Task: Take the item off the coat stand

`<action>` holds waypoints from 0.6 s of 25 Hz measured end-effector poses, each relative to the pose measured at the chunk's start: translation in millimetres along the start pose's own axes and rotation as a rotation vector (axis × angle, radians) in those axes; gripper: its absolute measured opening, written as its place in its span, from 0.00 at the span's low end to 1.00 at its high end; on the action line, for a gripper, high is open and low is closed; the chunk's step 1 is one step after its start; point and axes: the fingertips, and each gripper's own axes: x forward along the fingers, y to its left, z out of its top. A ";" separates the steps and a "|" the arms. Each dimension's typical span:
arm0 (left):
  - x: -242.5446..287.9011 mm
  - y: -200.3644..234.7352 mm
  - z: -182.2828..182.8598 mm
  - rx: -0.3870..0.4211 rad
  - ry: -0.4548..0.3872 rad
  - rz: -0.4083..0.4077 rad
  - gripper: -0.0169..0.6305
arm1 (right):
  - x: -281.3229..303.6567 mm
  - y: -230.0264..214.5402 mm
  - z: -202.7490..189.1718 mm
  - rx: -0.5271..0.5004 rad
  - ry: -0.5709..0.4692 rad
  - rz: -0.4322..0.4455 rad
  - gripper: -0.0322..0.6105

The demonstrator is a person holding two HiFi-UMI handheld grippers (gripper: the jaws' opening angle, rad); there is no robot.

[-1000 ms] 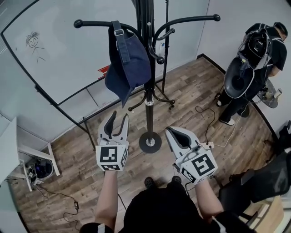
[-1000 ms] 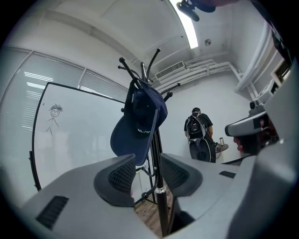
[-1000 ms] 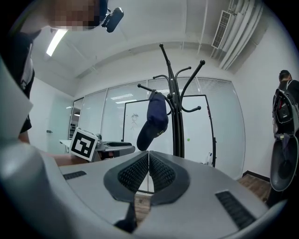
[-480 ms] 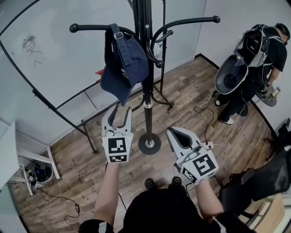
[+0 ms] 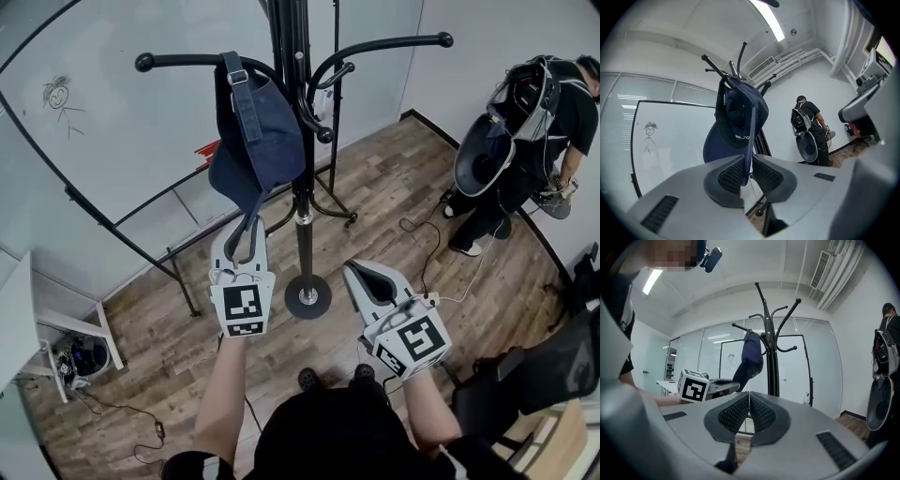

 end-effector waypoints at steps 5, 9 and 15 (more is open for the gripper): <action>-1.8 -1.9 1.9 0.021 -0.003 -0.006 0.10 | 0.8 -0.5 0.5 0.003 -0.002 0.004 0.10; -2.7 -8.5 4.0 0.050 -0.007 -0.029 0.08 | 1.1 -1.1 -0.8 0.006 -0.002 0.006 0.10; -4.7 -15.8 7.3 0.062 -0.016 -0.055 0.07 | -0.6 -0.7 -3.2 0.008 -0.002 0.007 0.10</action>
